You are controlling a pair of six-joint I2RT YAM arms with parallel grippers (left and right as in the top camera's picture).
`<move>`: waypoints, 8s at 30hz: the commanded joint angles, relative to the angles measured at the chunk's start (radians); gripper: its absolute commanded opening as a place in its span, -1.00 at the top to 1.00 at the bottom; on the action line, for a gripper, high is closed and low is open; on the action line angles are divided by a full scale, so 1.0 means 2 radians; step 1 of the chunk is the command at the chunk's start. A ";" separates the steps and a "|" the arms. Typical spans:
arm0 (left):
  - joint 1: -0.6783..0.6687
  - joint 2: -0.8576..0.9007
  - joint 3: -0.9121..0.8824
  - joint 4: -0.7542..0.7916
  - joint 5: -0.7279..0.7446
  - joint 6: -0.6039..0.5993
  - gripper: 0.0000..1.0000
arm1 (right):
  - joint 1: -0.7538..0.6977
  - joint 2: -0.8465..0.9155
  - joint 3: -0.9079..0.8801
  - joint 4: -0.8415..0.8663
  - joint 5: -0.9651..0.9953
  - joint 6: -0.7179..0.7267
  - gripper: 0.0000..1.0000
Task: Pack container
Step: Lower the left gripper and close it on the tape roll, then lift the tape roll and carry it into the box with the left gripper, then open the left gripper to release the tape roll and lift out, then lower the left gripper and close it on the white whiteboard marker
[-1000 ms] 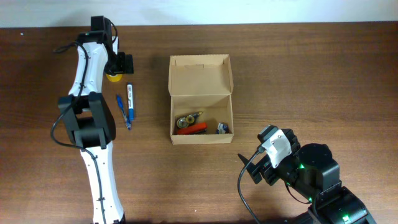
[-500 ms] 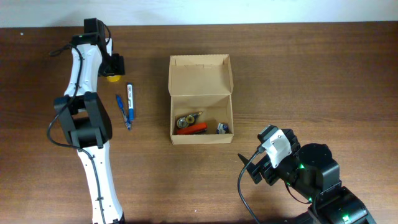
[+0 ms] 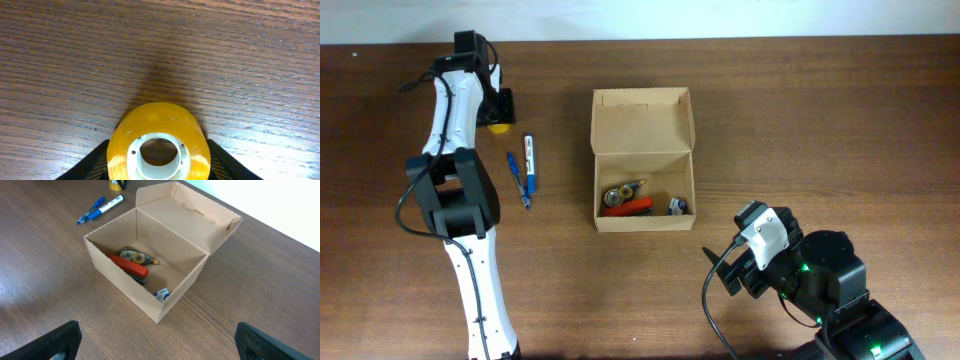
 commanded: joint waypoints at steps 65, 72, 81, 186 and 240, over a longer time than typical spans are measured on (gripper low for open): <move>-0.282 -0.250 0.003 -0.167 0.011 0.053 0.39 | 0.004 0.001 -0.002 0.001 0.005 -0.002 -0.98; -0.313 -0.250 -0.030 -0.173 0.014 0.092 0.42 | 0.004 0.001 -0.002 0.001 0.005 -0.002 -0.98; -0.344 -0.250 -0.077 -0.152 0.054 0.117 0.49 | 0.004 0.001 -0.002 0.001 0.005 -0.002 -0.98; -0.137 -0.480 -0.475 0.083 -0.045 -0.023 -0.26 | 0.004 0.001 -0.002 0.001 0.005 -0.002 -0.99; -0.091 -0.282 -0.557 0.322 -0.027 -0.060 0.58 | 0.004 0.001 -0.002 0.001 0.005 -0.002 -0.98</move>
